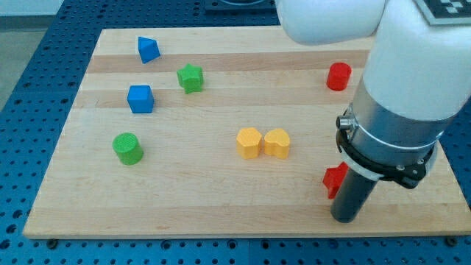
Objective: Move the red star below to the red circle
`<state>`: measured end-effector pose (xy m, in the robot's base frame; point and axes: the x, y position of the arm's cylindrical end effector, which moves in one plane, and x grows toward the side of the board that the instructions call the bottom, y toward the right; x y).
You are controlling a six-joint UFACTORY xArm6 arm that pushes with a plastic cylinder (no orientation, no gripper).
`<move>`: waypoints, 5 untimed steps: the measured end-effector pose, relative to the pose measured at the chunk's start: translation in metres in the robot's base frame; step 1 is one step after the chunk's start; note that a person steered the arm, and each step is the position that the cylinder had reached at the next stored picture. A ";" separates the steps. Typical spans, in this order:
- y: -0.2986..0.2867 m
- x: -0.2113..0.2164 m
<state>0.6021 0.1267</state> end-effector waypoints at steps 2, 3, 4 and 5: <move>0.000 -0.010; 0.000 -0.034; 0.000 -0.060; 0.000 -0.085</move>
